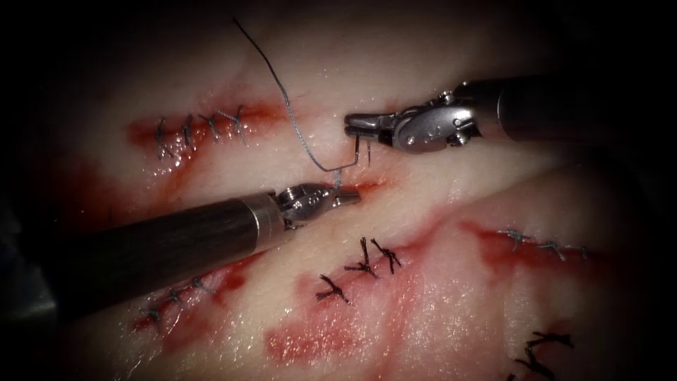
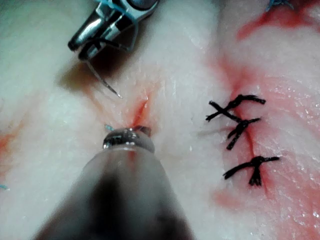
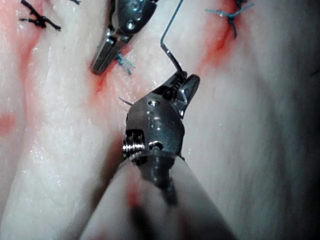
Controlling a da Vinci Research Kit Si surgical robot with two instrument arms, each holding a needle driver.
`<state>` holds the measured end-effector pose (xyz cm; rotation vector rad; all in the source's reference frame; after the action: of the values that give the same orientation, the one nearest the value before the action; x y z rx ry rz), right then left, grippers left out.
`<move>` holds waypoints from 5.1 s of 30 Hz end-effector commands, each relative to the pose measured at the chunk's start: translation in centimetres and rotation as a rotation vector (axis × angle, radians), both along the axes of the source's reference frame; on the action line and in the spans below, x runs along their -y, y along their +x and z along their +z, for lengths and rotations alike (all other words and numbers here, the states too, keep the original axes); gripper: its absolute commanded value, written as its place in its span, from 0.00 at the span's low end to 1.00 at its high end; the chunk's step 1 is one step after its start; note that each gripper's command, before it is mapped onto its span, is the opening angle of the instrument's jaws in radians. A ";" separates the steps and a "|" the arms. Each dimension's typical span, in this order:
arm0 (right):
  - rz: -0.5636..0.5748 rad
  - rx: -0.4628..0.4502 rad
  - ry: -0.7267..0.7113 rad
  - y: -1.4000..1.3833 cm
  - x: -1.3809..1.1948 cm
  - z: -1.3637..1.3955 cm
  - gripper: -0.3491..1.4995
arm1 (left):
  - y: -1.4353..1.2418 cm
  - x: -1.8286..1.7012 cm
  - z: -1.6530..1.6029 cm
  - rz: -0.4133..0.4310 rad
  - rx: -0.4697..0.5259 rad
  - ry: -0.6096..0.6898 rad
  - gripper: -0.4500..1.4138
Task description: Wound Closure
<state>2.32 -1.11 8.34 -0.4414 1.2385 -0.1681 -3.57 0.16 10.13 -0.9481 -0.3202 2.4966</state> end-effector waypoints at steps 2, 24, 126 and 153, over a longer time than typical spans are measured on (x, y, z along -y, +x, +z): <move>-0.005 0.003 -0.005 0.12 -0.02 0.08 0.00 | -0.09 -0.01 0.03 0.005 0.003 0.006 0.06; -0.023 0.069 -0.140 0.09 0.11 0.21 0.00 | -0.12 0.18 0.34 0.072 -0.003 0.040 0.13; -0.008 0.114 0.001 -0.18 0.74 0.85 0.00 | -0.11 0.04 0.14 0.048 0.018 0.045 0.16; 0.165 0.013 0.247 -0.20 0.30 0.72 0.00 | -0.16 0.14 0.26 0.035 -0.013 0.020 0.14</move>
<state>2.04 -1.45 9.01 -0.3151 1.1848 0.1328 -3.67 -0.03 10.36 -0.9186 -0.3659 2.5295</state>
